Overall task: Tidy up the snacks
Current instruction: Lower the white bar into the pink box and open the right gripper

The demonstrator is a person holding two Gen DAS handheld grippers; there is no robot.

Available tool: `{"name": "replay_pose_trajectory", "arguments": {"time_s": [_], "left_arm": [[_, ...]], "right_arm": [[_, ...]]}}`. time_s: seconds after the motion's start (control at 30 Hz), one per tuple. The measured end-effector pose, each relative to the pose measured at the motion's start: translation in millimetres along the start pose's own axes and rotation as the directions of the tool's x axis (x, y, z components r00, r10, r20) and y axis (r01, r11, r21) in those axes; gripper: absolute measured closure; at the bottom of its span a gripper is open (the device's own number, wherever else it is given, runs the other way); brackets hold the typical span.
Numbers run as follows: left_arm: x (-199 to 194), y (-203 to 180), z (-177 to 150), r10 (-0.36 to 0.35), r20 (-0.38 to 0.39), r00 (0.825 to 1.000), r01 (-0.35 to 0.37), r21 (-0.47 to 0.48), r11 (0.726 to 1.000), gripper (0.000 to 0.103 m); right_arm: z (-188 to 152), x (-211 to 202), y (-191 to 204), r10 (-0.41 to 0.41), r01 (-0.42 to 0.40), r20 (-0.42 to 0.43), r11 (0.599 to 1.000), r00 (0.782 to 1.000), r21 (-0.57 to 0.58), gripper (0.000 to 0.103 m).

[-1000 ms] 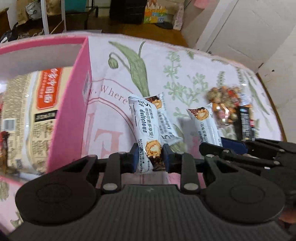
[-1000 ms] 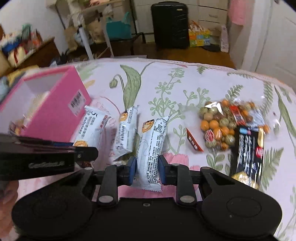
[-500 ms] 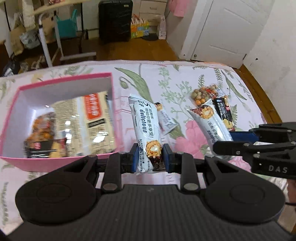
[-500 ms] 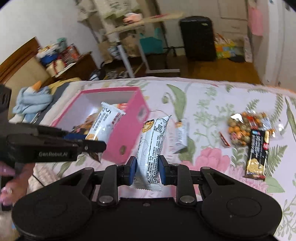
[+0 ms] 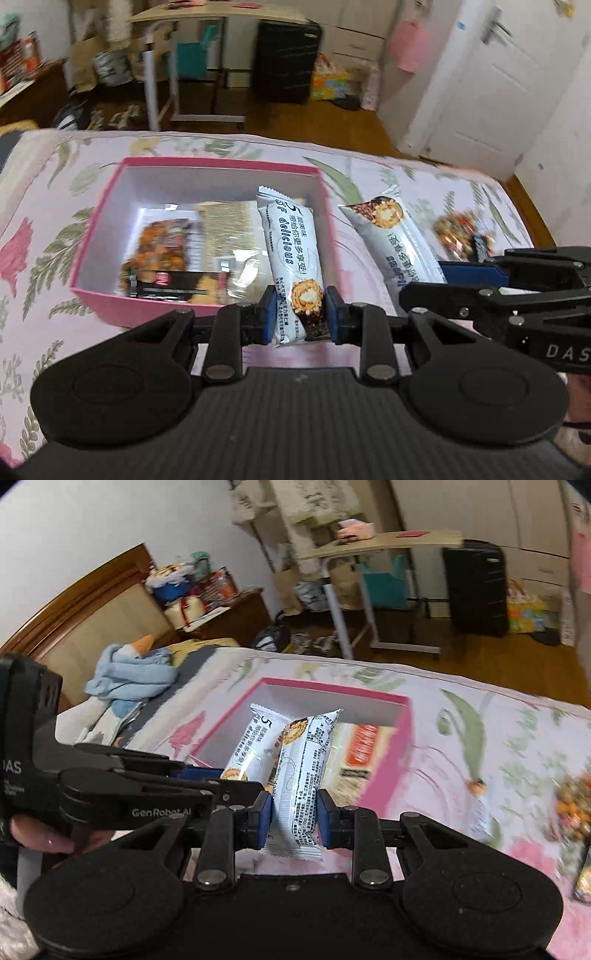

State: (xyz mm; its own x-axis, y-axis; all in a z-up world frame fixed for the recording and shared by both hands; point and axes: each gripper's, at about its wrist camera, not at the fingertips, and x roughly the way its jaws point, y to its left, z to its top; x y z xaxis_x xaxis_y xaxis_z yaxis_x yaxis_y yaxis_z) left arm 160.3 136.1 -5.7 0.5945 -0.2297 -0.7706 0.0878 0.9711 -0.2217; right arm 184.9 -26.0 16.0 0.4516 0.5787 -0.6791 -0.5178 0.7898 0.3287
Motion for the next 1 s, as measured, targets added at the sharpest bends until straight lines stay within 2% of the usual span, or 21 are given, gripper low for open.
{"name": "replay_pose_trajectory", "arguments": {"time_s": [0.1, 0.27, 0.37, 0.5, 0.53, 0.57, 0.6, 0.63, 0.77, 1.0], "left_arm": [[6, 30, 2, 0.03, 0.029, 0.999, -0.028, -0.062, 0.998, 0.077], [36, 73, 12, 0.051, 0.037, 0.998, -0.045, -0.15, 0.988, 0.077], [56, 87, 18, 0.052, 0.017, 0.999, -0.047, -0.189, 0.981, 0.077], [75, 95, 20, 0.046, -0.012, 0.999, -0.047, -0.228, 0.972, 0.076], [78, 96, 20, 0.05, -0.017, 0.999, -0.053, -0.24, 0.969, 0.075], [80, 97, 18, 0.055, -0.021, 0.998, -0.059, -0.249, 0.967, 0.068], [83, 98, 18, 0.058, -0.029, 0.998, -0.063, -0.255, 0.965, 0.061], [85, 97, 17, 0.058, -0.033, 0.998, -0.065, -0.256, 0.965, 0.06], [84, 90, 12, 0.041, -0.043, 0.998, -0.05, -0.241, 0.969, 0.06], [52, 60, 6, 0.04, 0.004, 0.999, -0.038, -0.184, 0.982, 0.058]], "right_arm": [[14, 26, 7, 0.022, -0.022, -0.011, 1.0, 1.0, -0.007, 0.073], [28, 73, 11, -0.005, 0.004, -0.024, 1.0, 1.0, -0.019, 0.073], [31, 103, 3, 0.007, -0.006, -0.061, 1.0, 0.998, 0.022, 0.073], [28, 134, -3, -0.011, 0.013, -0.08, 1.0, 0.997, 0.016, 0.072], [26, 138, -4, -0.012, 0.013, -0.076, 1.0, 0.997, 0.016, 0.07], [25, 141, -6, -0.015, 0.017, -0.068, 1.0, 0.998, 0.021, 0.069], [22, 143, -8, -0.031, 0.033, -0.048, 0.999, 0.998, 0.04, 0.068], [21, 144, -10, -0.041, 0.043, -0.035, 0.998, 0.999, 0.053, 0.067], [18, 137, -18, -0.062, 0.065, -0.03, 0.994, 0.998, 0.083, 0.067], [12, 77, -18, -0.086, 0.087, -0.037, 0.996, 0.996, 0.031, 0.061]]}}
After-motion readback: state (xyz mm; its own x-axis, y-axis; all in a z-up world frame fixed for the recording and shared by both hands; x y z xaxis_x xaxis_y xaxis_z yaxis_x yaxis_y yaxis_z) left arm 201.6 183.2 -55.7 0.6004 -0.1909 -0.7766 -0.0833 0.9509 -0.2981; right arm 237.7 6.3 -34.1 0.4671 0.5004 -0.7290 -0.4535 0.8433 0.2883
